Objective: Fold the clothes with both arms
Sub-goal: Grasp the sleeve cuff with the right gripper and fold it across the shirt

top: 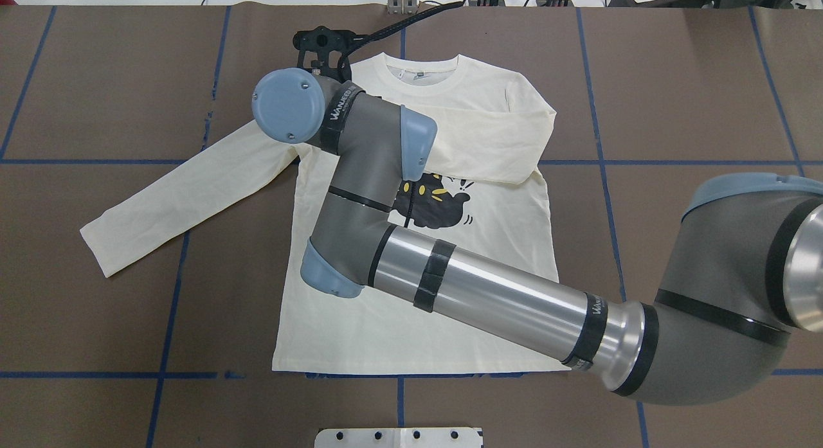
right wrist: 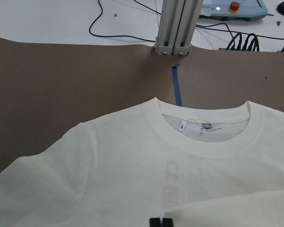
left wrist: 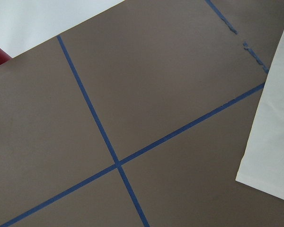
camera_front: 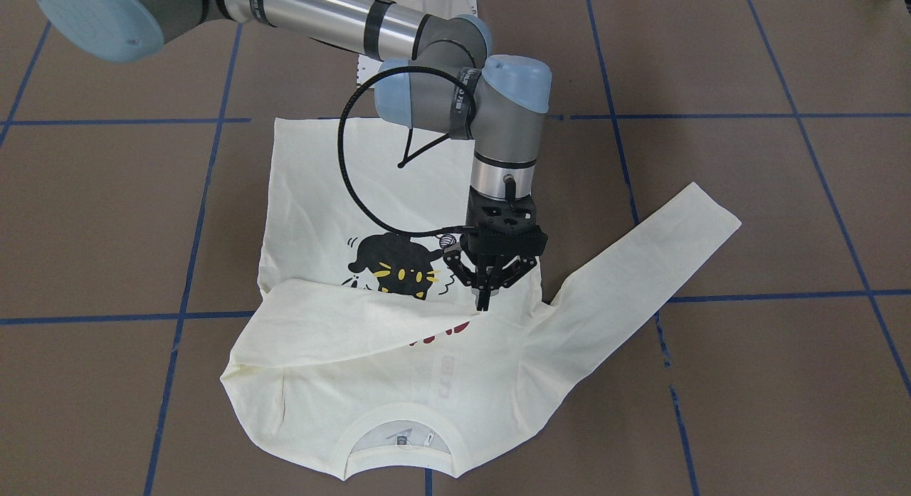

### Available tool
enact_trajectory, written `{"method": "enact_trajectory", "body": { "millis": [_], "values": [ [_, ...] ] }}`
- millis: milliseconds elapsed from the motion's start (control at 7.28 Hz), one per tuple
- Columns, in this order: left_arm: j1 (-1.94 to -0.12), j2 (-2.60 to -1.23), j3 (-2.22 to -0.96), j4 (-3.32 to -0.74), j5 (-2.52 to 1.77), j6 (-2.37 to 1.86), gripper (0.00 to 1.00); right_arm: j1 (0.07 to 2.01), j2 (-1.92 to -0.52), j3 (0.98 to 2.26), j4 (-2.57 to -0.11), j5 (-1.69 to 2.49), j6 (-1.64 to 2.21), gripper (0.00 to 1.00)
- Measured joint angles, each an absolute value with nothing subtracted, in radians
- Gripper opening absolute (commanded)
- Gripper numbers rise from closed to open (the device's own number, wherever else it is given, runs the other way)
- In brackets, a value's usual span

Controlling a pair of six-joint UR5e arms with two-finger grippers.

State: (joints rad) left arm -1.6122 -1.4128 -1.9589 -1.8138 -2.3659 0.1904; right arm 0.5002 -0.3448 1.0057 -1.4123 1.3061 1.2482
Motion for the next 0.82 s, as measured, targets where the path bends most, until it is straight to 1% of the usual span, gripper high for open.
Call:
{"method": "enact_trajectory", "body": {
  "millis": [137,275,412,550,824],
  "values": [
    [-1.612,-1.413,-1.958,-1.814,-2.366,0.19,1.0,0.489,-0.3,0.95,-1.406,1.301,1.284,0.0],
    [-1.612,-1.413,-1.958,-1.813,-2.367,0.191,1.0,0.484,-0.268,0.916,-1.403,1.301,1.328,0.23],
    [-1.612,-1.413,-1.958,-1.813,-2.367,0.191,1.0,0.48,-0.233,0.882,-1.401,1.303,1.379,0.95],
    [-1.612,-1.413,-1.957,-1.814,-2.367,0.191,1.0,0.478,-0.203,0.849,-1.401,1.308,1.413,1.0],
    [-1.612,-1.413,-1.956,-1.814,-2.366,0.19,1.0,0.481,-0.179,0.826,-1.401,1.318,1.436,1.0]
  ]
}}
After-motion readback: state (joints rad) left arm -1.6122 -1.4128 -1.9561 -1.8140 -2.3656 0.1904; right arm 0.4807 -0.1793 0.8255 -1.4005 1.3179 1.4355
